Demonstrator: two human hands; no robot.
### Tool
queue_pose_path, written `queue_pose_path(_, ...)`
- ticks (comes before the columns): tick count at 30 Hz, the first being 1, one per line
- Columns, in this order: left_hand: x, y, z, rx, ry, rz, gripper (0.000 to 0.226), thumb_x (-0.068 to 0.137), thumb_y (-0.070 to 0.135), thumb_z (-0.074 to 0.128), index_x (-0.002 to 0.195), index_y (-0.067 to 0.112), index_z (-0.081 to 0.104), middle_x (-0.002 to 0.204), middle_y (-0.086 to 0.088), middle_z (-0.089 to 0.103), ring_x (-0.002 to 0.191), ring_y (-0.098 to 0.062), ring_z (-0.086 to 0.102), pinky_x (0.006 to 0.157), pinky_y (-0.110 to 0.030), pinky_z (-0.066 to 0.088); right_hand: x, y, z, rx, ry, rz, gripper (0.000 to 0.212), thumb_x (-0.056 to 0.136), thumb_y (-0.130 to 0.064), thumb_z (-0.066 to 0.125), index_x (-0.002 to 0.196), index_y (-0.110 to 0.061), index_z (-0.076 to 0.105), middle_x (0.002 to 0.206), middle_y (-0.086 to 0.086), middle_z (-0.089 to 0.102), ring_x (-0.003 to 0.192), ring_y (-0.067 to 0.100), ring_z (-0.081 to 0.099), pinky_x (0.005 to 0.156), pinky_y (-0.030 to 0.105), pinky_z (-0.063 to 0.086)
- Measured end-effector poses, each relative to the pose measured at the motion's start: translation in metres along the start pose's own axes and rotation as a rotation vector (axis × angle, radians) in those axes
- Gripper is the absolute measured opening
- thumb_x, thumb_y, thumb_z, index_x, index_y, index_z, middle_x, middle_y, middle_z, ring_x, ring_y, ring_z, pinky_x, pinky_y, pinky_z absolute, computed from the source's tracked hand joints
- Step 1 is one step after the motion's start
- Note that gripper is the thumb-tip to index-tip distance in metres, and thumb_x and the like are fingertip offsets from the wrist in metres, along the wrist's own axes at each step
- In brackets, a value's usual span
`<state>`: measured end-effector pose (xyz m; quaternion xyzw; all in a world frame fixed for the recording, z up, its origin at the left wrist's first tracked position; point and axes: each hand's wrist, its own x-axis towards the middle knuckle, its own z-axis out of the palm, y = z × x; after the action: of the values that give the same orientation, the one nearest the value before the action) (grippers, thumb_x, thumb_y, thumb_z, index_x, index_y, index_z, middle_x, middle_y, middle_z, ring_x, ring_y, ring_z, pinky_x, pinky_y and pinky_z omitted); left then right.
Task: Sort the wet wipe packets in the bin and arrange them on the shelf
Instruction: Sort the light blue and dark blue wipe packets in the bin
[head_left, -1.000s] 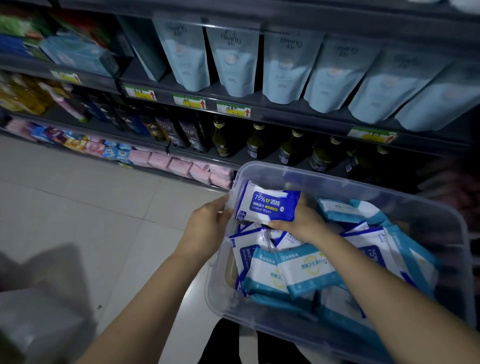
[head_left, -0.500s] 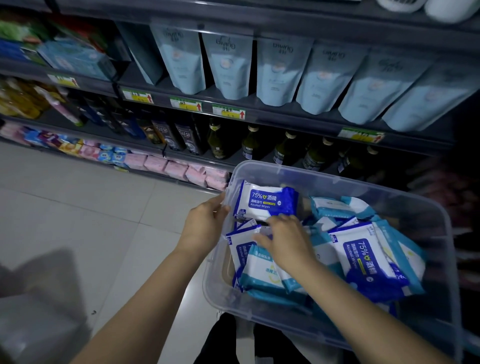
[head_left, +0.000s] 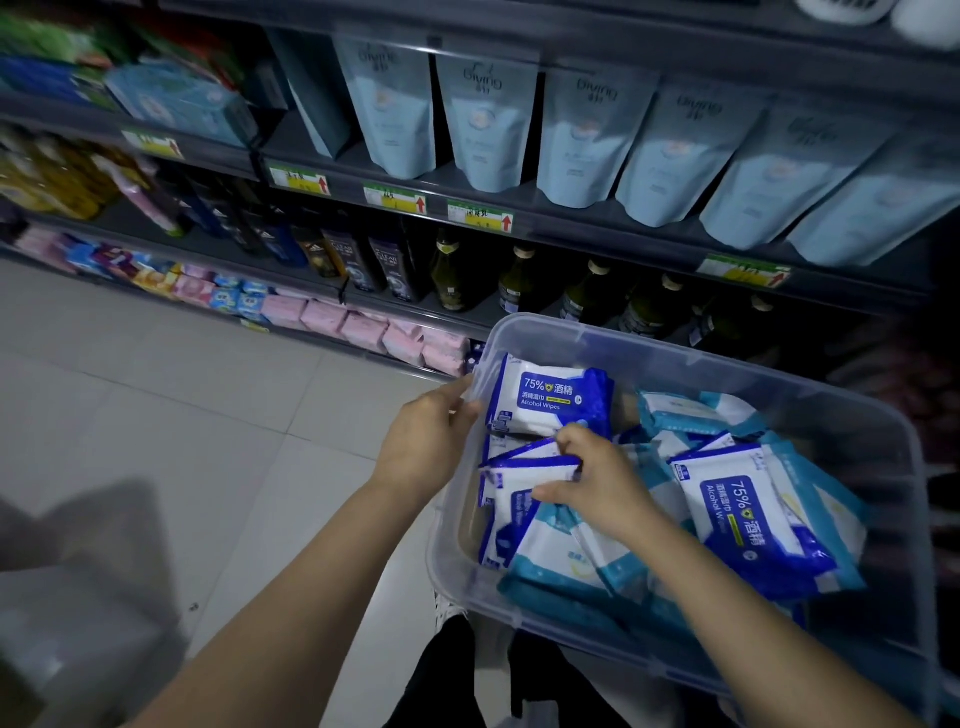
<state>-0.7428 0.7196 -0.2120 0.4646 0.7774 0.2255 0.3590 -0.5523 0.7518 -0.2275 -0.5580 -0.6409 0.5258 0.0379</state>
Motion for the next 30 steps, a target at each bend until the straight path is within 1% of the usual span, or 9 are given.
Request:
queue_pose_path(4,-0.005,0.012,-0.007,0.013,0.119,0.228,0.049,0.092,0.036,0.057,0.137,0.019,0.048,0.126,0.000,0.059,0.115,-0.015,0.052,0.097,-0.033,0.045,-0.014,0.006,-0.032,0.356,0.202,0.035,0.035,0.068,0.003,0.077,0.084,-0.023,0.061,0.089,-0.001,0.071,0.085,0.023,0.067,0.077,0.038,0.054)
queue_pose_path(7,-0.009,0.031,-0.008,-0.163,-0.015,0.244,0.065,0.084,0.043,0.062,0.141,0.021,0.041,0.122,0.010,0.057,0.112,-0.004,0.051,0.095,-0.023,0.042,-0.018,-0.007,-0.048,0.625,0.294,0.050,0.029,0.075,0.004,0.069,0.090,-0.020,0.061,0.093,0.007,0.071,0.082,0.022,0.066,0.075,0.037,0.055)
queue_pose_path(10,-0.013,0.050,-0.008,-0.361,-0.233,0.167,0.079,0.070,0.051,0.062,0.140,0.025,0.038,0.118,0.013,0.057,0.108,-0.006,0.058,0.090,-0.025,0.050,-0.019,-0.036,-0.051,0.850,0.233,-0.044,0.025,0.079,-0.002,0.066,0.100,-0.014,0.061,0.095,0.007,0.071,0.084,0.020,0.068,0.074,0.036,0.057)
queue_pose_path(12,-0.014,0.055,-0.008,-0.491,-0.333,0.155,0.052,0.075,0.041,0.061,0.124,0.027,0.047,0.110,0.010,0.063,0.095,-0.009,0.067,0.076,-0.024,0.056,-0.018,-0.052,-0.048,0.933,0.222,-0.068,0.027,0.078,-0.008,0.067,0.104,-0.011,0.060,0.093,0.005,0.072,0.081,0.017,0.070,0.066,0.032,0.057)
queue_pose_path(14,-0.013,0.055,-0.009,-0.572,-0.354,0.150,0.028,0.085,0.029,0.059,0.111,0.023,0.052,0.104,0.002,0.068,0.089,-0.012,0.070,0.071,-0.025,0.057,-0.014,-0.062,-0.043,0.908,0.246,-0.047,0.028,0.080,-0.014,0.068,0.106,-0.010,0.061,0.093,0.006,0.072,0.080,0.017,0.071,0.065,0.032,0.056)
queue_pose_path(18,-0.015,0.043,-0.015,-0.603,-0.314,0.127,0.028,0.093,0.020,0.055,0.120,0.016,0.051,0.106,0.000,0.068,0.092,-0.015,0.069,0.071,-0.024,0.056,-0.006,-0.067,-0.032,0.762,0.229,-0.003,0.022,0.085,-0.033,0.063,0.096,-0.014,0.063,0.088,0.006,0.072,0.077,0.017,0.070,0.071,0.039,0.058)
queue_pose_path(21,-0.013,0.028,-0.022,-0.588,-0.025,0.117,0.015,0.095,0.021,0.052,0.110,0.021,0.055,0.099,0.003,0.067,0.090,-0.014,0.067,0.074,-0.024,0.052,0.003,-0.062,-0.030,0.548,0.162,-0.051,0.037,0.081,-0.055,0.048,0.092,-0.023,0.064,0.090,-0.004,0.069,0.084,0.010,0.066,0.083,0.031,0.054)
queue_pose_path(25,-0.013,0.012,-0.041,-0.716,0.140,-0.040,0.022,0.097,0.025,0.048,0.117,0.016,0.051,0.095,0.006,0.064,0.070,0.003,0.065,0.055,-0.012,0.049,0.014,-0.021,-0.016,-0.126,0.087,-0.018,0.026,0.094,-0.027,0.055,0.115,-0.015,0.064,0.111,0.002,0.067,0.099,0.017,0.061,0.088,0.028,0.046)
queue_pose_path(30,-0.016,-0.004,-0.044,-0.779,0.146,-0.128,0.025,0.096,0.031,0.049,0.120,0.026,0.048,0.111,0.001,0.065,0.088,-0.010,0.067,0.062,-0.021,0.055,0.019,0.011,0.013,-0.860,-0.012,-0.051,0.047,0.094,-0.033,0.051,0.137,-0.016,0.041,0.135,0.006,0.049,0.122,0.025,0.044,0.103,0.035,0.034)
